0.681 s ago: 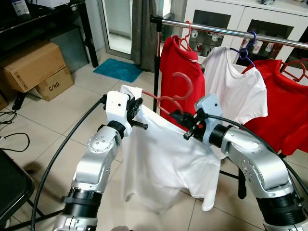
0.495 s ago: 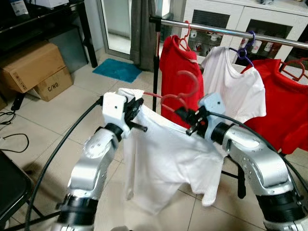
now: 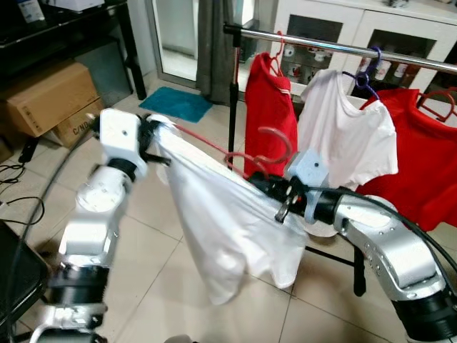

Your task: Hang hanger

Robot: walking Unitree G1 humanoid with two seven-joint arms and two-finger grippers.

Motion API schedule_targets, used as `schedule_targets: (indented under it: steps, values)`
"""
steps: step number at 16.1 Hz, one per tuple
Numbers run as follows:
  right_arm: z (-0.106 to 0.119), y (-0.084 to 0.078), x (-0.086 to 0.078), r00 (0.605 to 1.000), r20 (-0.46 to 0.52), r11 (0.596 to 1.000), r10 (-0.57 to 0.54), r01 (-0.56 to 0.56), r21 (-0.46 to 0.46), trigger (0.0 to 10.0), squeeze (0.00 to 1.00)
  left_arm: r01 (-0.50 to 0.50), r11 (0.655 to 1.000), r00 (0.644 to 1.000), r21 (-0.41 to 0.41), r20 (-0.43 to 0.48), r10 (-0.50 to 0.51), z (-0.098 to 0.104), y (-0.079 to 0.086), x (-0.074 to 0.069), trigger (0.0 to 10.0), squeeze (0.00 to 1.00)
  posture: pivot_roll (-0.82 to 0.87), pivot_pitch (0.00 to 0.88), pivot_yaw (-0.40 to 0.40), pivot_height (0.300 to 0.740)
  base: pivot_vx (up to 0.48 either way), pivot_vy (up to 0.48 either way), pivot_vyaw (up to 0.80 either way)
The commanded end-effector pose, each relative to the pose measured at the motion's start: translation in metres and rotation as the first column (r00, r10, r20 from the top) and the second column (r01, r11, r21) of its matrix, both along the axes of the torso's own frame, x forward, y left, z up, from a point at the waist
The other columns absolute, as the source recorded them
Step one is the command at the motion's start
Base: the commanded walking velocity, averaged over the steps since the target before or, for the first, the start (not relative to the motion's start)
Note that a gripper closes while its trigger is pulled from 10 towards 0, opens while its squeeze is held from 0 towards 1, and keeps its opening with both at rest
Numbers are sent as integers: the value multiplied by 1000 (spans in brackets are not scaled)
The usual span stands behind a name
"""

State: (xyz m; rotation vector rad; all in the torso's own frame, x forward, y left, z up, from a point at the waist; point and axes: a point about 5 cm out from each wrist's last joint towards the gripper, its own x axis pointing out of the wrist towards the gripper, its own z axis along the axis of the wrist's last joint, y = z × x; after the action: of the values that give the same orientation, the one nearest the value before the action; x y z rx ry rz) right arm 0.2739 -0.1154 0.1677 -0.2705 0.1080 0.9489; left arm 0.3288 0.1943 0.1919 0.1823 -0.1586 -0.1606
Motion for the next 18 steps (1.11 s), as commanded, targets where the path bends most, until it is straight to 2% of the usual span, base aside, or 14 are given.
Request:
schedule_targets:
  steps: [1, 5, 7, 8, 9, 11, 13, 14, 15, 16, 18]
  values:
    - [-12, -19, -2, 997, -60, 998, -50, 47, -51, 0, 0, -154, 988, 986, 0, 58, 154, 17, 40, 1, 0, 0, 65, 0, 15, 740, 0, 0, 0]
    - [-18, -21, -11, 995, -102, 998, -4, -1, -55, 0, 0, -227, 974, 970, -13, 87, 227, 25, 58, 5, 0, 0, 61, 0, 16, 740, 0, 0, 0]
    - [-24, -24, -14, 993, -117, 993, 4, -18, -121, 0, 0, -188, 980, 978, 61, 104, 182, 29, 57, 7, 0, 0, 64, 0, 12, 740, 0, 0, 0]
    - [-21, -25, -6, 994, -92, 989, -66, 53, -135, 0, 0, -59, 986, 997, 153, 63, 50, 25, 41, 8, 0, 0, 65, 0, 11, 740, 0, 0, 0]
    - [-16, -25, 3, 990, -70, 986, -126, 117, -120, 0, 0, 46, 978, 999, 202, 13, -49, 17, 27, 8, 0, 0, 63, 0, 12, 740, 0, 0, 0]
    - [-4, -10, 14, 985, -54, 987, -162, 161, -23, 0, 0, 215, 940, 976, 267, -92, -197, -4, -6, 5, 0, 0, 61, 0, 15, 740, 0, 0, 0]
    - [3, 0, 18, 984, -51, 984, -168, 171, 57, 0, 0, 325, 898, 944, 296, -160, -289, -21, -30, 2, 0, 0, 60, 0, 13, 740, 0, 0, 0]
    - [3, 2, 18, 984, -52, 983, -168, 171, 62, 0, 0, 342, 889, 938, 305, -165, -304, -24, -35, 2, 0, 0, 59, 0, 13, 740, 0, 0, 0]
    - [0, 6, 19, 986, -58, 987, -159, 161, 23, 0, 0, 385, 865, 922, 322, -176, -345, -25, -43, 1, 0, 0, 58, 0, 13, 740, 0, 0, 0]
    - [-6, 5, 21, 984, -72, 986, -165, 161, -53, 0, 0, 406, 842, 913, 356, -182, -364, -25, -46, 1, 0, 0, 56, 0, 16, 740, 0, 0, 0]
    - [-15, 1, 23, 985, -73, 975, -157, 143, -168, 0, 0, 405, 833, 914, 378, -181, -363, -24, -46, 2, 0, 0, 57, 0, 16, 740, 0, 0, 0]
